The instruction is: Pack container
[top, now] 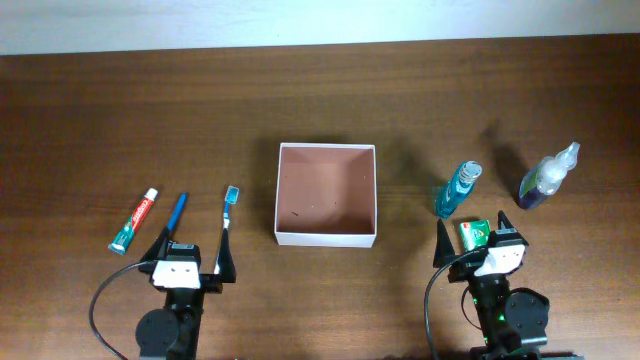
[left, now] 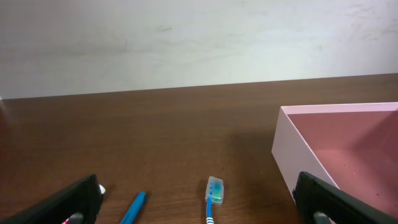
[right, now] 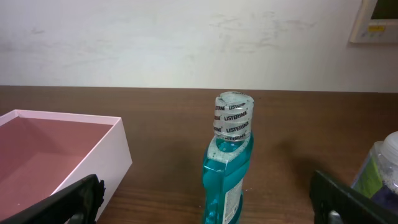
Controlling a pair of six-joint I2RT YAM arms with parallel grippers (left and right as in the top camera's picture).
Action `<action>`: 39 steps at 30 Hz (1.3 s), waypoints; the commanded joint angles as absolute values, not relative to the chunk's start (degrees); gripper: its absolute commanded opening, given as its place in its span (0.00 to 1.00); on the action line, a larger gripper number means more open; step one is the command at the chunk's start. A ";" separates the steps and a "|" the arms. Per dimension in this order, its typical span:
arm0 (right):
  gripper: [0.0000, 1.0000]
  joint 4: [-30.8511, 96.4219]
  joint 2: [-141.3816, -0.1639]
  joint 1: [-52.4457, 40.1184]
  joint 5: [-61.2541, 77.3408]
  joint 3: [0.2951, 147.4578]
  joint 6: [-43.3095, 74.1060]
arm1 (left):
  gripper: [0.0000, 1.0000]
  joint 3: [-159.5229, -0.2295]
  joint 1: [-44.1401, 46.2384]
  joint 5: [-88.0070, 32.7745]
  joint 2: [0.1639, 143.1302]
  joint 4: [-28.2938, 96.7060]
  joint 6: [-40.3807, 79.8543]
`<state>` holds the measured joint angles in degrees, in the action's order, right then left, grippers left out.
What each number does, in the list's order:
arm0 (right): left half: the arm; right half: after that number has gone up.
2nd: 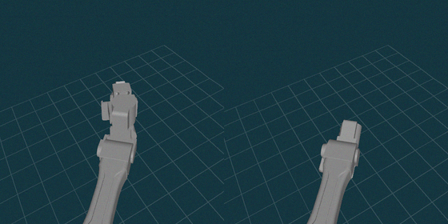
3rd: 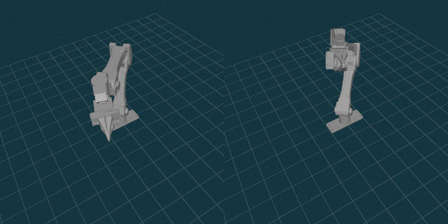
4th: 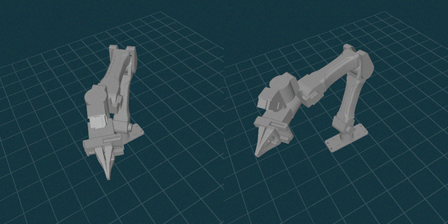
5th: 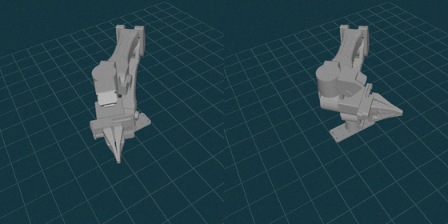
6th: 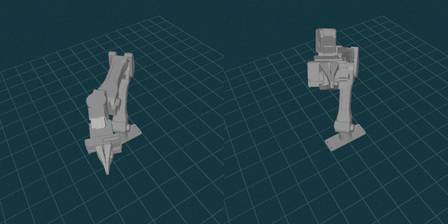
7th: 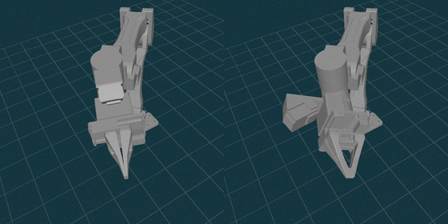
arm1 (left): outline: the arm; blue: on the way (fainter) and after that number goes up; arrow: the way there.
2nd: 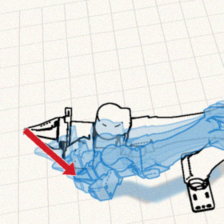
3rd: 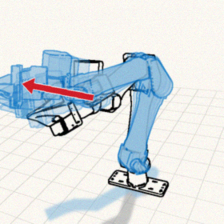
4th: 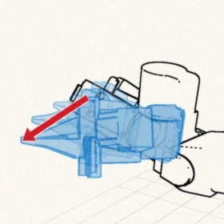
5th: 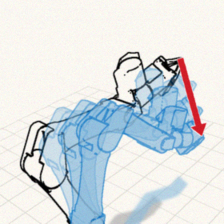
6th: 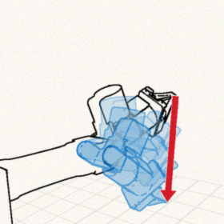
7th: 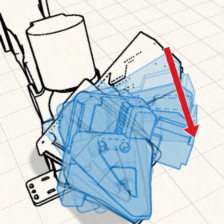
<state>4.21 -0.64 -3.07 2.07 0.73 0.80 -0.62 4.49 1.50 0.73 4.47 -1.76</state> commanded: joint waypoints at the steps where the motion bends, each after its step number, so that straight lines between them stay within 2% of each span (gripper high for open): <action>1: 0.98 4.23 -0.32 -3.38 2.79 0.32 0.43 | 0.99 -0.51 4.47 1.04 0.34 4.75 -2.66; 31: 0.98 4.82 -0.75 -3.36 2.33 0.82 1.96 | 0.99 -1.06 4.47 1.04 0.40 5.54 -0.89; 35: 0.98 9.91 -3.92 -3.36 0.03 5.87 1.96 | 0.99 -6.24 4.47 -0.03 0.62 9.26 2.59; 39: 0.98 13.30 -13.10 -3.36 -1.34 15.46 1.93 | 0.99 -15.11 4.45 -0.01 5.17 15.62 2.59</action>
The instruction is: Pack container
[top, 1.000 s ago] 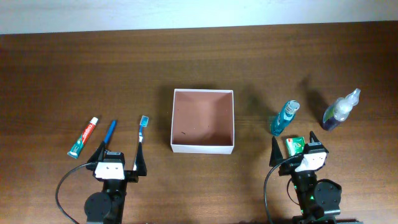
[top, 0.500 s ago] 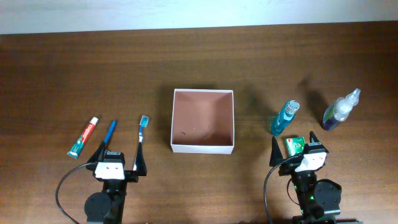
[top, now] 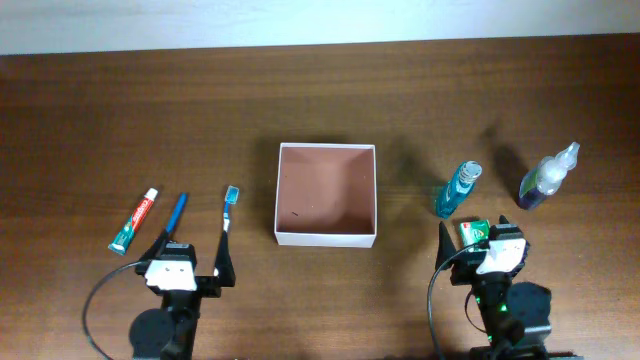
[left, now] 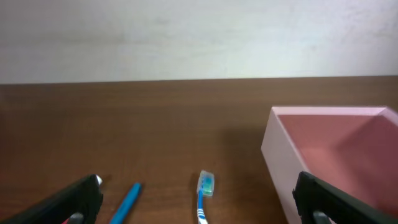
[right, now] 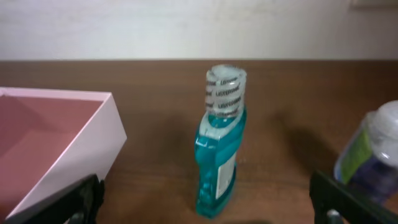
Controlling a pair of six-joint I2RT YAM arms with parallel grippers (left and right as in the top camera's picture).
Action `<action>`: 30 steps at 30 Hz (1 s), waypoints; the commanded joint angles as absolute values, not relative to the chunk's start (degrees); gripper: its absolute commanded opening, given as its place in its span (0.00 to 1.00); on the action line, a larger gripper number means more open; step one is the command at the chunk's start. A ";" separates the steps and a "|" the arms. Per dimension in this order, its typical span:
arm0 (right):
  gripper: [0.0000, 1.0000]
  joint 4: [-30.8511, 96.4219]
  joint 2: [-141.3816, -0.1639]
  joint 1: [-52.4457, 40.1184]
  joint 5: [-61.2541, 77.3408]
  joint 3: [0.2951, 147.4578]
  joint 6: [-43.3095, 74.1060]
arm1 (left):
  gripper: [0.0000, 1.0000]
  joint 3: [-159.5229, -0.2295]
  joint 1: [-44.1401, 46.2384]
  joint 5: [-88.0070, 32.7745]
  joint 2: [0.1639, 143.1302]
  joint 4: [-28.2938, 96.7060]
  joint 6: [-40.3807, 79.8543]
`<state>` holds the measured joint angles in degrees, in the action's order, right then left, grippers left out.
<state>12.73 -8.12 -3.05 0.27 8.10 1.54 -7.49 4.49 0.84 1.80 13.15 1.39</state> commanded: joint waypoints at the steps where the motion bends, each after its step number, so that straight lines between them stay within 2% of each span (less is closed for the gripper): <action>1: 0.98 14.28 -15.90 -3.36 -1.37 18.37 1.93 | 0.99 -17.15 4.47 -0.01 6.96 16.64 2.59; 8: 0.98 29.10 -39.88 -3.36 -1.32 45.63 2.13 | 0.99 -35.68 4.45 -0.03 26.13 26.33 2.57; 19: 0.98 74.24 -79.99 -0.75 4.05 98.37 3.46 | 0.99 -69.23 4.45 -0.01 56.53 57.71 2.57; 22: 0.98 80.16 -86.59 0.47 7.75 104.79 3.44 | 0.99 -72.69 4.45 -0.05 60.93 62.87 2.57; 30: 0.98 80.62 -96.44 0.49 6.87 105.08 8.32 | 0.99 -72.77 4.45 -0.21 63.02 64.58 2.57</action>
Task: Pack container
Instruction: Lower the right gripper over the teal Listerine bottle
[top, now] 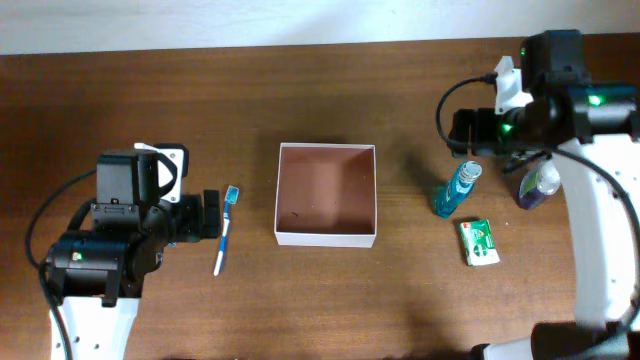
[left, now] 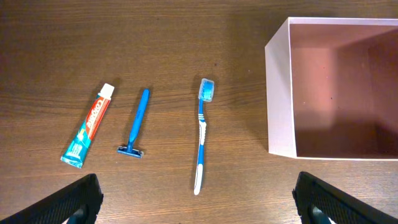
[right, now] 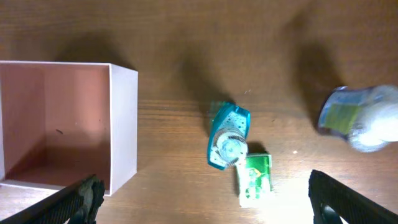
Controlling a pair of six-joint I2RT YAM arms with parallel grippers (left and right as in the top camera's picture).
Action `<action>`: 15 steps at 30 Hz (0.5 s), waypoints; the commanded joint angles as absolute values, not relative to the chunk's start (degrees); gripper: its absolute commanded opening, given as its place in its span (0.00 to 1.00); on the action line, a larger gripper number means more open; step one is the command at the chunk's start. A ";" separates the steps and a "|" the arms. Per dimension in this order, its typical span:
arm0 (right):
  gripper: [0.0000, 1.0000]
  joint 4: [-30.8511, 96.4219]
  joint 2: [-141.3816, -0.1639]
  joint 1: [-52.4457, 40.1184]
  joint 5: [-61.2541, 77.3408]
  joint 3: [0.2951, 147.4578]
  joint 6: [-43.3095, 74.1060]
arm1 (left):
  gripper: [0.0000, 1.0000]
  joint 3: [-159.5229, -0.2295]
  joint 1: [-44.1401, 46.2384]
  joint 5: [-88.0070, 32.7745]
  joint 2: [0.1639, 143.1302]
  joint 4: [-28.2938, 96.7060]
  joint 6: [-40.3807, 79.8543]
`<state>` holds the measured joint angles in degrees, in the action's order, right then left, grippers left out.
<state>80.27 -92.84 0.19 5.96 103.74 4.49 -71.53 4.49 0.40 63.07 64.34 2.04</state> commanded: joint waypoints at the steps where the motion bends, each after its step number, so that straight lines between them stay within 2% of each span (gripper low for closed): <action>1: 0.98 80.90 -98.26 0.51 6.87 105.03 9.98 | 0.99 -72.77 4.45 -0.21 63.05 64.60 2.57; 9: 0.99 81.38 -107.94 0.54 6.90 102.26 15.38 | 0.99 -72.75 4.45 -0.01 63.05 65.19 2.55; 15: 0.98 78.19 -109.12 2.72 6.90 95.77 15.29 | 0.99 -72.75 4.45 -0.01 63.05 65.21 2.55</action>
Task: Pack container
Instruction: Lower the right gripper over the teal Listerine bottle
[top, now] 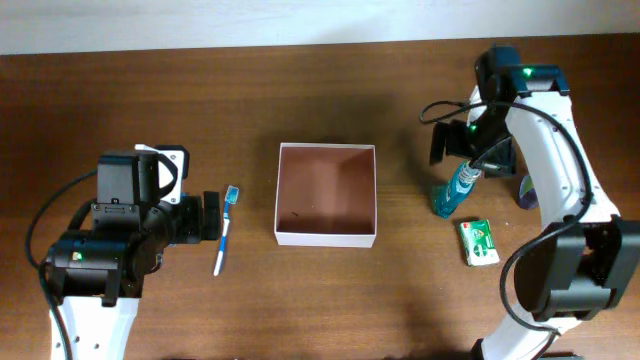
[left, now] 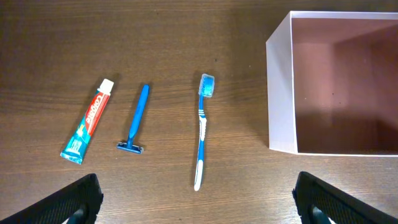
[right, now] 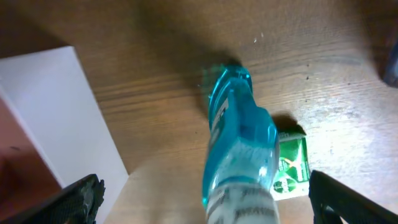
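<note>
The pink box [top: 326,232] stands open in the middle of the table, its wall also in the left wrist view [left: 280,93]. A toothpaste tube [left: 87,129], a blue razor [left: 137,118] and a blue toothbrush [left: 202,130] lie left of it. My left gripper [left: 196,202] hangs open high above them. The teal mouthwash bottle [right: 239,149] stands upright right of the box. My right gripper [right: 205,202] is open, just over its cap, the fingers wide on both sides. A green packet [right: 289,165] lies beside the bottle.
A purple bottle [top: 527,195] stands right of the mouthwash bottle [top: 453,193], partly hidden by my right arm. The green packet [top: 478,241] lies in front of both. In the overhead view my left arm covers the toothpaste and razor; only the toothbrush [top: 225,228] shows there.
My right gripper has come down from high above the table to close over the mouthwash bottle, which now fills its view. The left gripper has hardly moved. Both stay open.
Both arms first sat low at the table's front edge, cameras looking level across it. Then both were raised and looking straight down, left over the toothbrush, razor and toothpaste, right over the bottles. Now the right gripper is low over the mouthwash bottle.
</note>
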Controlling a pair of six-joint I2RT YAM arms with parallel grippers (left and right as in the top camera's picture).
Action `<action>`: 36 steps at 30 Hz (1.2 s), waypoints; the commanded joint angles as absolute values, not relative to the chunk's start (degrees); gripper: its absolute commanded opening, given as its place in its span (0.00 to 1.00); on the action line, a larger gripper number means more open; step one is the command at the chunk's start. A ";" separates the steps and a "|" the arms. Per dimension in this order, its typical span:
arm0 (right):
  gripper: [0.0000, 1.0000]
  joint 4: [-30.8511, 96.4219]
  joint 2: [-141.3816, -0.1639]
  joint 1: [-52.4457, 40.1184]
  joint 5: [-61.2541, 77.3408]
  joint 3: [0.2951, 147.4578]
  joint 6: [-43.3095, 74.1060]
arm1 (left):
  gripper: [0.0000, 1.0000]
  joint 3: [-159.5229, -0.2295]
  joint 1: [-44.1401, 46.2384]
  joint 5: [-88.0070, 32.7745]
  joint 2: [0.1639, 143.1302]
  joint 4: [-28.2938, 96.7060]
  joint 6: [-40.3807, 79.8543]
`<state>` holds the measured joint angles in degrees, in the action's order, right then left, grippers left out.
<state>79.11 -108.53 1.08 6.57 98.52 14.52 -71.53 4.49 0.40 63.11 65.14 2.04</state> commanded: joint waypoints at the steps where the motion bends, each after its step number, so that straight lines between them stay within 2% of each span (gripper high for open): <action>1: 0.98 77.58 -109.12 2.79 6.90 94.78 15.29 | 0.99 -72.75 4.45 -0.03 63.05 65.21 2.55; 9: 0.98 72.16 -109.12 2.98 6.90 86.13 13.96 | 0.99 -72.75 4.45 -0.03 63.05 65.21 2.55; 30: 1.00 72.71 -104.90 2.98 6.87 89.76 13.80 | 0.99 -72.75 4.47 -0.03 63.05 65.19 2.55; 36: 0.94 74.59 -104.38 2.96 6.87 92.40 13.80 | 1.00 -72.75 4.47 -0.03 63.05 65.19 2.55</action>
<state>74.06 -106.56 2.83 6.98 90.50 14.22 -71.59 4.49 0.40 63.13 65.19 2.04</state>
